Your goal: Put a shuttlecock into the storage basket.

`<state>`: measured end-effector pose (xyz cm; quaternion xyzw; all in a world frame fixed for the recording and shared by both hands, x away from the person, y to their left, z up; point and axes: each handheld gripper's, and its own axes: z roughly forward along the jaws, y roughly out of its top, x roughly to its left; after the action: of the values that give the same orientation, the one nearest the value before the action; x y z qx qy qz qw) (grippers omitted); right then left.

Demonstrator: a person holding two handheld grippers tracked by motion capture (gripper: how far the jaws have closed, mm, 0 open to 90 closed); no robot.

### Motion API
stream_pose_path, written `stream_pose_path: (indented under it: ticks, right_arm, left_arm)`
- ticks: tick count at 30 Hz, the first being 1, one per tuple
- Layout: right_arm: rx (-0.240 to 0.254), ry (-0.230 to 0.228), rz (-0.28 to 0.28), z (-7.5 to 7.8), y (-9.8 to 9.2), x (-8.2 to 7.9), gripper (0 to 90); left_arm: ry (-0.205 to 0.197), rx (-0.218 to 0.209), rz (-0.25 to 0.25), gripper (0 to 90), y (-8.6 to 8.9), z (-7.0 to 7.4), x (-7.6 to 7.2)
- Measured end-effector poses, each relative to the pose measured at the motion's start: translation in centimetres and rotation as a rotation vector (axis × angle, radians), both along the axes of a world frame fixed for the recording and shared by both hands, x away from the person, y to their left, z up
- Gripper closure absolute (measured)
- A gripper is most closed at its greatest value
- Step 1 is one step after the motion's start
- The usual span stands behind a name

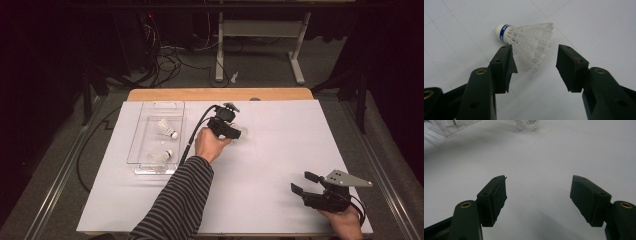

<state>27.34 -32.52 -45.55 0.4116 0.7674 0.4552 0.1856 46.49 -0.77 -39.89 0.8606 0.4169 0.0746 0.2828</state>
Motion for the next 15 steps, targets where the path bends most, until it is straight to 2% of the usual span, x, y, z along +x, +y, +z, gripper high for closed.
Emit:
stream_pose_path:
  ticks: [8,15]
  right_arm:
    - [0.001,0.000,0.003,0.0,0.0,0.1,29.9]
    - [0.001,-0.002,0.004,0.0,0.0,0.0,30.0]
  left_arm:
    - [0.024,0.043,0.001,49.9,-0.8,-0.6,0.7]
    - [0.055,0.058,0.019,53.8,-0.8,-1.3,1.2]
